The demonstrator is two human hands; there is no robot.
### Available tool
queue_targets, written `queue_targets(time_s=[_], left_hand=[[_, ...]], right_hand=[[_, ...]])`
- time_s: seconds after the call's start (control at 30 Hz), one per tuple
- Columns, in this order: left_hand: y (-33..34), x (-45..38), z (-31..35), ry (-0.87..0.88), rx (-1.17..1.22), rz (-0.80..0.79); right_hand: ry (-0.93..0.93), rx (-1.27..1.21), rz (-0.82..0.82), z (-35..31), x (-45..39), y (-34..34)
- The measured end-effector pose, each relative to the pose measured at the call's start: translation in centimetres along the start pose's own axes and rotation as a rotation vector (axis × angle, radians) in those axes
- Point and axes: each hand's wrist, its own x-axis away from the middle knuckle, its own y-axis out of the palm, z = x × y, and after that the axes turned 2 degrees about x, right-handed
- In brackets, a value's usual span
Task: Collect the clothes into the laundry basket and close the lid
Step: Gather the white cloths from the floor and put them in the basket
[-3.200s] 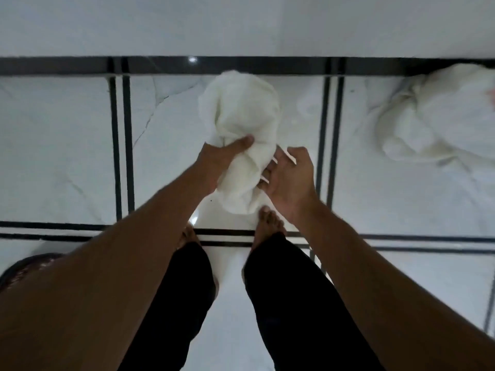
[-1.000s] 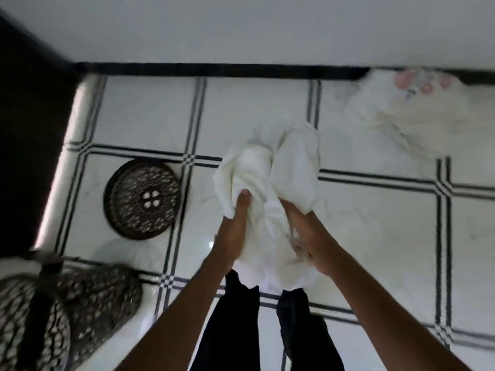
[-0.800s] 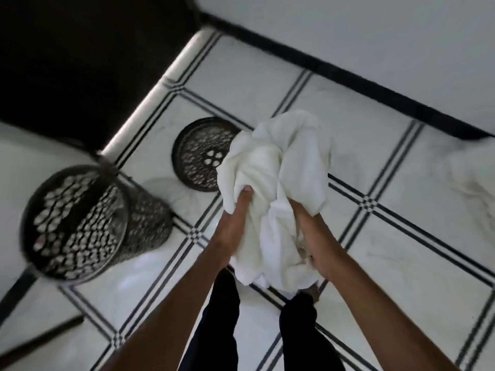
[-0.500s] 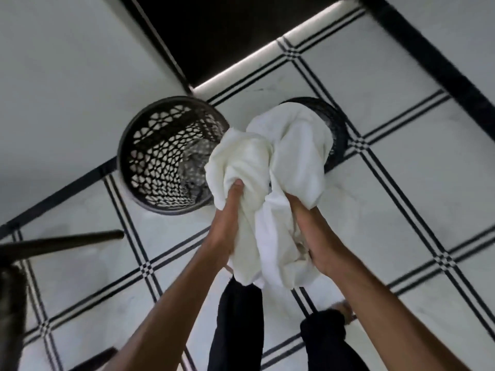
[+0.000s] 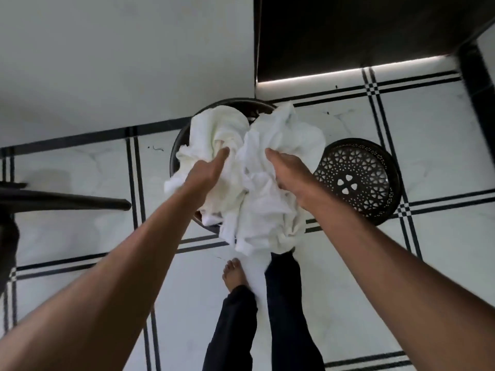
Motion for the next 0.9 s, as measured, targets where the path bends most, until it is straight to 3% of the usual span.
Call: queue_targets(time_s=[0.07,0.2,0.27,0.37,0.53,0.63,0.9], left_hand=[[0.1,-2.5,-2.6,0.044,-0.39,-0.004],[1.3,-4.5,-7.5,0.163,-0.794,-0.166],[2.0,-4.8,-9.2,0.17,-0.902,-0.252],[3.1,-5.3,-9.9,0.151,-0.813,-0.241],[4.1,-5.4,-9.2,0.199,-0.515,-0.098],[3.7,-5.4,-7.7,0.243,-0.371,-0.082],[1.7,-5.3,-5.1,0.318,-0.42,-0.068]], right_hand=[[-0.025,0.253,-0.089,1.5,-2.3,0.9],[-0.082,0.897,-0.333,6.5,-4.5,3.3],[-0.082,1.045,-0.432,8.5,-4.8,3.8],[-0.046,1.024,-0.511,9.4,-5.4,3.6],[-0.182,0.849,-0.224,8.0,-5.4,3.3],[-0.157,0.604,-0.023,6.8,-5.5,2.4],[-0.154,0.415,0.459,7.4,-3.5,0.1]])
